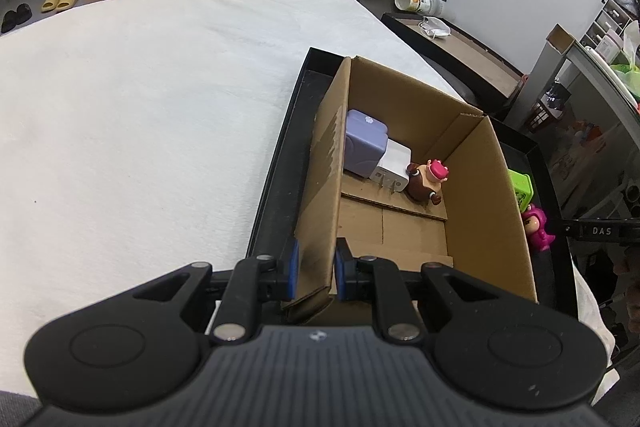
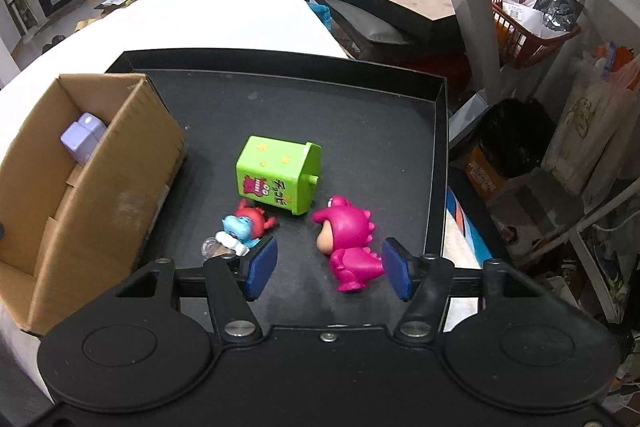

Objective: Organize rigid objects
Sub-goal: 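Move the right gripper to the pink dinosaur figure, then close the right gripper on the pink dinosaur and lift it, then carry the pink dinosaur into the box and open the right gripper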

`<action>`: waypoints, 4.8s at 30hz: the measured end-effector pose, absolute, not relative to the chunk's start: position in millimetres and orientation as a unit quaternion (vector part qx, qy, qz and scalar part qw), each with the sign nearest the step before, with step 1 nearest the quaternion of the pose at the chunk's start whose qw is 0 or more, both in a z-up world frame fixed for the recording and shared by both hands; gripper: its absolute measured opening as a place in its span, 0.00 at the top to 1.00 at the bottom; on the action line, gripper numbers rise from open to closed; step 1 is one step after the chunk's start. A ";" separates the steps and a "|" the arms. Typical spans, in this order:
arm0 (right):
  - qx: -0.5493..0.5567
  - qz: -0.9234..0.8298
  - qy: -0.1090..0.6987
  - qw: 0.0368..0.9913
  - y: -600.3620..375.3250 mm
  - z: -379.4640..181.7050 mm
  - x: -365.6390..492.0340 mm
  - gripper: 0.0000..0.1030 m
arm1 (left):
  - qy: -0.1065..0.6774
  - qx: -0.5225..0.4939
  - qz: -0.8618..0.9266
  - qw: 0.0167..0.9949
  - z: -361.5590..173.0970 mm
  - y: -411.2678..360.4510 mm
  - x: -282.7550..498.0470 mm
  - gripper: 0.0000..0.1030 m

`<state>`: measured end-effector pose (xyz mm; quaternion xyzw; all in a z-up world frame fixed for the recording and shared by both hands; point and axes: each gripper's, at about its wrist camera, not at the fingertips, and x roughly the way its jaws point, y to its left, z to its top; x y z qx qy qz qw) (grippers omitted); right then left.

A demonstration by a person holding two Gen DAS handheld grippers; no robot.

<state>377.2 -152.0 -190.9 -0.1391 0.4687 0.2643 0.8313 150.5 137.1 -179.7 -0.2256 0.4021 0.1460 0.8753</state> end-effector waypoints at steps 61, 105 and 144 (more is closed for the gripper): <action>-0.158 0.291 0.449 0.830 -126.0 -155.7 358.2 0.63 | 0.398 -0.217 0.130 0.882 -180.1 133.9 149.5 0.85; -0.222 0.378 0.409 0.800 15.9 -100.6 294.6 0.63 | 0.367 -0.288 0.103 0.879 -181.5 156.1 133.2 0.84; -0.217 0.403 0.449 0.767 52.5 -151.3 279.1 0.59 | 0.359 -0.293 0.107 0.880 -182.8 159.0 131.6 0.85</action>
